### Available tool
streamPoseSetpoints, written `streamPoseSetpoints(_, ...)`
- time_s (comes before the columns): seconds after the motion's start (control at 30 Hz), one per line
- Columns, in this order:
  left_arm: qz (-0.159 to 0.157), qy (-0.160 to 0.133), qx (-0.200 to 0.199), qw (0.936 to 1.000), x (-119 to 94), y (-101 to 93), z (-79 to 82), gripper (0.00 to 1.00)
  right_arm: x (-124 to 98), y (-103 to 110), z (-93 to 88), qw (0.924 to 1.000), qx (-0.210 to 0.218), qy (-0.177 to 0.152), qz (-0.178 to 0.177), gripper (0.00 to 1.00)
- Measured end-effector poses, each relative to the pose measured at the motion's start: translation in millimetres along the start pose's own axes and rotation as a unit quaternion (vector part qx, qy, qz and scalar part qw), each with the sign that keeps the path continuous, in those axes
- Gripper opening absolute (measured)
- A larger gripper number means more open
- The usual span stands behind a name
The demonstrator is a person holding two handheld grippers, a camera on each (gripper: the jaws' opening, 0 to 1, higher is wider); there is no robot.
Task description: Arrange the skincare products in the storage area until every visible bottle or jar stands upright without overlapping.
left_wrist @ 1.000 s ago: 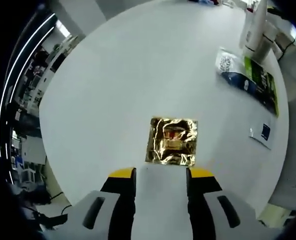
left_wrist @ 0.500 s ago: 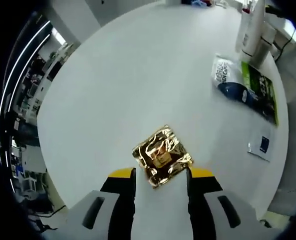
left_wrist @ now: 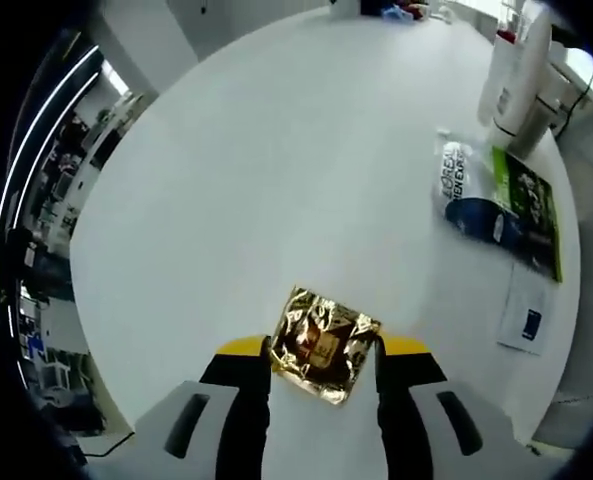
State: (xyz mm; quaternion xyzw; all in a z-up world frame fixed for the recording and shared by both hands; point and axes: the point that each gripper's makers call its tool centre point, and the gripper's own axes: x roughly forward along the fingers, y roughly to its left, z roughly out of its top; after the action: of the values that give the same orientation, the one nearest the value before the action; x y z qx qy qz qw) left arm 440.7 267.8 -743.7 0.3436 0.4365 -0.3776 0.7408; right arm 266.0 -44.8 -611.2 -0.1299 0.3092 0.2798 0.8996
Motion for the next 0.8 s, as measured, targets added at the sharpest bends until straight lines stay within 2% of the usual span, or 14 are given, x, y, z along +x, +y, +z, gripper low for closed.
streamPoseSetpoints(0.2,-0.006,0.000,0.001,1.0000,4,3.5,4.9,0.38,0,0,-2.7,1.0000,0.002,0.004,0.001,1.00)
streamPoseSetpoints(0.8,-0.054,0.023,-0.007,0.9982,10,10.6,2.2,0.42,0,-1,-2.0,1.0000,0.008,0.005,0.003,0.98)
